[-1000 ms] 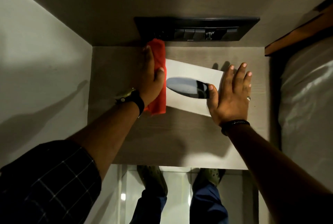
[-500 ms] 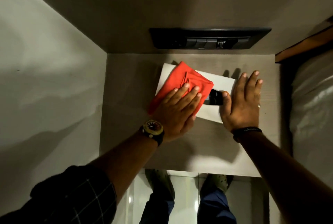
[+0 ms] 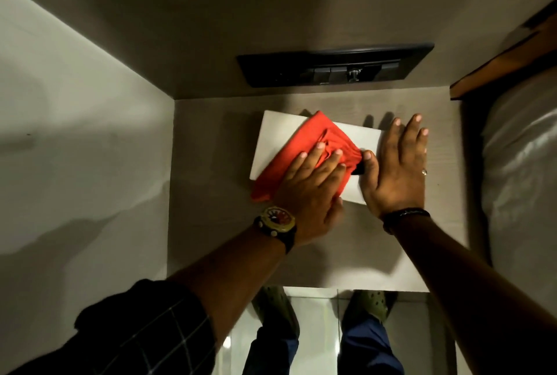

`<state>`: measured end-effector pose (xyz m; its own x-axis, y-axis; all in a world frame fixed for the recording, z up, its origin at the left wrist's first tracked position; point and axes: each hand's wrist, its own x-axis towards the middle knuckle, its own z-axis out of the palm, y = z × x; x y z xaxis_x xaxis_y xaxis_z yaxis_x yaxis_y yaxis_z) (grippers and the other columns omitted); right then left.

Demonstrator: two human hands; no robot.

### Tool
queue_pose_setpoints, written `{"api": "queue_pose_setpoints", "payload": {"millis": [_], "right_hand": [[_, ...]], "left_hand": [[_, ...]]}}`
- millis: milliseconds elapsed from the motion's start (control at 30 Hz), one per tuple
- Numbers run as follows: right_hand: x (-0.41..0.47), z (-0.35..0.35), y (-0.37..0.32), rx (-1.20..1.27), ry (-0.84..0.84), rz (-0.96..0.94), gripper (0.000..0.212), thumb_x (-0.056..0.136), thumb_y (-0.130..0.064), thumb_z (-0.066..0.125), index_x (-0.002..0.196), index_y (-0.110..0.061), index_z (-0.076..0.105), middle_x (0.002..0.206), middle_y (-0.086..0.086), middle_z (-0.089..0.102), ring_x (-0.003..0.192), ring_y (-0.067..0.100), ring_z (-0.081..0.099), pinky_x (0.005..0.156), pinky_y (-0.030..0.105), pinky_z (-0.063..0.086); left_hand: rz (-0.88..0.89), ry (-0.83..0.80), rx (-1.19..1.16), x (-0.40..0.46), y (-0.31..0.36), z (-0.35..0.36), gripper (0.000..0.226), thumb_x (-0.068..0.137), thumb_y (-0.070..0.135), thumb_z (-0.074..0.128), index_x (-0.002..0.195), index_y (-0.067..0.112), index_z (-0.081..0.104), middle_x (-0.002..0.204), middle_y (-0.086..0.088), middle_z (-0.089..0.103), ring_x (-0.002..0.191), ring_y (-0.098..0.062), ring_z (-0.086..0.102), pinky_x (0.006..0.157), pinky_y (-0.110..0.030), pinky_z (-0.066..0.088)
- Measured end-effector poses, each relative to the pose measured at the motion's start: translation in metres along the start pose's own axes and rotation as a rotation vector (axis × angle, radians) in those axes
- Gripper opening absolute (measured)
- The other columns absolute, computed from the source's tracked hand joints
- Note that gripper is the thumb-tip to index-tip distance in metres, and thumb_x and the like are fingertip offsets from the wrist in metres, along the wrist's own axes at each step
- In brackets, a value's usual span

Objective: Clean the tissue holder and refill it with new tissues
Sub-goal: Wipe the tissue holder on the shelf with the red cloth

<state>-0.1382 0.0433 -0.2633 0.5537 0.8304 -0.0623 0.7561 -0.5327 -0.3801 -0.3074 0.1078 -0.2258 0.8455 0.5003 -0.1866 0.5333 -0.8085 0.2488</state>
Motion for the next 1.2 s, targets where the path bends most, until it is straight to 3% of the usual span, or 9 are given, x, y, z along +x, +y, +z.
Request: {"api": "queue_pose_setpoints", "payload": {"millis": [167, 300, 433, 567, 667, 767, 867, 1033, 1200], "right_hand": [[0.0, -0.002, 0.0, 0.04, 0.008, 0.005, 0.069, 0.097, -0.047, 0.021, 0.153, -0.01, 0.007, 0.161, 0.02, 0.0, 0.148, 0.039, 0.0, 0.118, 0.053, 0.011], [0.0, -0.003, 0.0, 0.05, 0.016, 0.008, 0.067, 0.098, -0.043, 0.024, 0.153, -0.01, 0.007, 0.161, 0.019, 0.001, 0.148, 0.038, -0.001, 0.119, 0.052, 0.011], [0.0, -0.003, -0.001, 0.029, 0.017, -0.002, 0.067, 0.098, -0.041, 0.026, 0.153, -0.008, 0.007, 0.161, 0.02, 0.0, 0.148, 0.04, -0.001, 0.119, 0.053, 0.012], [0.001, -0.003, -0.001, 0.033, 0.032, -0.014, 0.068, 0.098, -0.042, 0.025, 0.152, -0.003, 0.009, 0.16, 0.024, 0.002, 0.147, 0.042, 0.0, 0.12, 0.05, 0.01], [0.001, -0.004, -0.002, 0.055, 0.047, -0.034, 0.069, 0.098, -0.04, 0.024, 0.15, 0.003, 0.01, 0.158, 0.03, 0.003, 0.146, 0.045, 0.0, 0.121, 0.047, 0.006], [0.002, -0.004, -0.001, 0.066, 0.064, -0.053, 0.068, 0.099, -0.038, 0.026, 0.15, 0.005, 0.011, 0.156, 0.032, 0.003, 0.145, 0.048, 0.001, 0.122, 0.047, 0.004], [0.002, -0.002, -0.001, 0.073, 0.077, -0.05, 0.068, 0.099, -0.037, 0.028, 0.15, 0.005, 0.011, 0.156, 0.032, 0.003, 0.145, 0.048, 0.001, 0.121, 0.048, 0.006], [0.002, -0.003, 0.001, 0.115, 0.069, -0.039, 0.069, 0.099, -0.041, 0.022, 0.15, 0.003, 0.009, 0.158, 0.03, 0.001, 0.146, 0.045, -0.001, 0.122, 0.045, 0.004], [0.0, -0.004, 0.002, 0.12, 0.022, -0.088, 0.069, 0.098, -0.039, 0.023, 0.151, 0.003, 0.008, 0.158, 0.028, 0.001, 0.147, 0.042, -0.001, 0.122, 0.047, 0.007]], "left_hand": [[0.083, -0.005, 0.089, -0.008, -0.025, 0.004, 0.06, 0.095, 0.038, 0.027, 0.15, 0.015, 0.026, 0.159, -0.005, 0.023, 0.148, -0.025, 0.013, 0.119, -0.043, 0.014], [-0.019, 0.048, 0.059, -0.024, -0.063, 0.001, 0.062, 0.093, 0.036, 0.03, 0.149, 0.01, 0.026, 0.158, -0.011, 0.022, 0.147, -0.031, 0.015, 0.118, -0.047, 0.02], [-0.139, 0.035, -0.041, -0.024, -0.083, -0.002, 0.061, 0.096, 0.038, 0.021, 0.149, 0.012, 0.005, 0.158, -0.011, 0.001, 0.147, -0.033, -0.001, 0.121, -0.046, 0.006], [-0.239, 0.079, -0.173, -0.003, -0.071, -0.007, 0.061, 0.097, 0.03, 0.027, 0.149, 0.008, 0.005, 0.159, -0.015, -0.003, 0.146, -0.034, -0.009, 0.12, -0.038, -0.005], [-0.364, 0.134, -0.367, 0.019, -0.067, -0.017, 0.062, 0.094, 0.023, 0.03, 0.149, 0.003, 0.01, 0.159, -0.02, 0.0, 0.147, -0.038, -0.003, 0.121, -0.043, 0.003], [-0.354, 0.173, -0.457, 0.029, -0.072, -0.023, 0.059, 0.098, 0.012, 0.037, 0.148, 0.001, 0.01, 0.159, -0.02, 0.0, 0.148, -0.034, 0.004, 0.119, -0.045, 0.016], [-0.373, 0.164, -0.412, 0.03, -0.073, -0.022, 0.06, 0.099, 0.012, 0.038, 0.149, 0.002, 0.007, 0.16, -0.018, -0.003, 0.148, -0.034, 0.001, 0.119, -0.045, 0.017], [-0.338, 0.124, -0.14, 0.02, -0.055, -0.011, 0.066, 0.093, 0.025, 0.034, 0.15, 0.007, 0.007, 0.16, -0.016, 0.002, 0.147, -0.038, -0.005, 0.12, -0.048, 0.001], [-0.268, 0.078, -0.065, -0.019, -0.038, 0.004, 0.062, 0.095, 0.03, 0.032, 0.15, 0.008, 0.014, 0.159, -0.015, 0.009, 0.147, -0.035, 0.002, 0.12, -0.048, 0.007]]}}
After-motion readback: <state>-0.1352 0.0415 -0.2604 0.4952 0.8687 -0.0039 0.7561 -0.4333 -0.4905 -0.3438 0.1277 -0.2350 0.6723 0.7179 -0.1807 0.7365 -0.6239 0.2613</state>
